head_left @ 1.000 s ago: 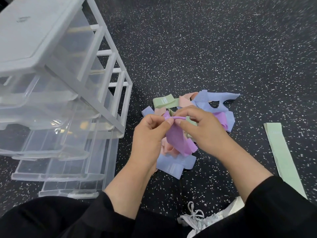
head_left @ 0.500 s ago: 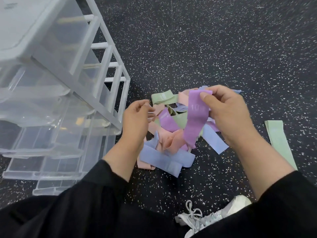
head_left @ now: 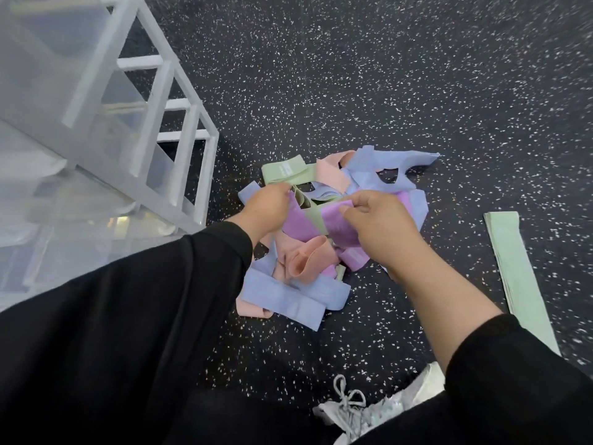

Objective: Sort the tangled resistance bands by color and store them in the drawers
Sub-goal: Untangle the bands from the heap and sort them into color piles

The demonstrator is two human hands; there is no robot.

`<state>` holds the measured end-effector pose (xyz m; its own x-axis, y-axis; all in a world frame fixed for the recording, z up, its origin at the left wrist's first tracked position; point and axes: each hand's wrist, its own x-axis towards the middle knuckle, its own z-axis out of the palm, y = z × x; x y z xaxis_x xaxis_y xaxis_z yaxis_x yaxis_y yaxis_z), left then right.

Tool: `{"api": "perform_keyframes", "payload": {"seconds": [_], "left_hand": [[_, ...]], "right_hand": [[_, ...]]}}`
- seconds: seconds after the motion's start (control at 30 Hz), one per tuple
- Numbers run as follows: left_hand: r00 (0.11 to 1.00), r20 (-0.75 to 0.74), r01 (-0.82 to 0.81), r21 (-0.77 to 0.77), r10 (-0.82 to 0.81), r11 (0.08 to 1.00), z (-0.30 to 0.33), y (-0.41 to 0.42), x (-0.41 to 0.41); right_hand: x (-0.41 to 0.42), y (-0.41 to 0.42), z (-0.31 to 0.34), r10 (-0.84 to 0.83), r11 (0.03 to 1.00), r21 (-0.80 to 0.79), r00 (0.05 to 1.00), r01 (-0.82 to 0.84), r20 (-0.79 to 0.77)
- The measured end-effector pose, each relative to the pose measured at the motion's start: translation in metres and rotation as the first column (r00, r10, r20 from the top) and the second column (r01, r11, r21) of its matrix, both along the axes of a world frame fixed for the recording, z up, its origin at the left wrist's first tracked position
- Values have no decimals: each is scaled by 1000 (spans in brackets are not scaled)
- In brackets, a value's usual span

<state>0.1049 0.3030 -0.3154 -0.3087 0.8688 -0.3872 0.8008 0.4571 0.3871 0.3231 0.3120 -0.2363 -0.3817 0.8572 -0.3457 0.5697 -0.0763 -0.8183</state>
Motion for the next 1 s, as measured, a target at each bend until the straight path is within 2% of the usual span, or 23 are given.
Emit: {"api": "perform_keyframes", "payload": {"seconds": [0.1,0.3,0.43,0.5,0.6,0.67,0.77,0.87,1.0], "left_hand": [[999,-42,12,-21,-13,1000,-11,4,-6],[993,-8,-116,35,116,993,-3,-10,-2],[971,156,-215,243,181,946,27,-32,9],[951,277,-224,320,135,920,51,-43,23],[938,346,-167,390,24,906,88,-59,45],[941,333,-108,465,-61,879,111,-69,56],[939,312,-54,554,-147,831,143,-78,68],[944,290,-30,555,-159,831,173,-83,74],[958,223,26,556,-180,831,202,-92,80]], "right_hand": [[-1,2,-1,-10,1000,-1,1000,9,-4],[-2,6,-1,-50,998,-27,998,49,-43],[-5,7,-3,-76,997,20,996,77,-56],[-5,7,0,-114,993,28,989,116,-90],[-2,9,5,-176,980,62,972,187,-156],[1,8,15,-193,974,74,959,212,-206],[8,0,34,-126,990,23,932,142,-341],[14,-13,58,-50,998,6,902,59,-428],[23,-31,90,-86,994,-100,828,36,-555]]}}
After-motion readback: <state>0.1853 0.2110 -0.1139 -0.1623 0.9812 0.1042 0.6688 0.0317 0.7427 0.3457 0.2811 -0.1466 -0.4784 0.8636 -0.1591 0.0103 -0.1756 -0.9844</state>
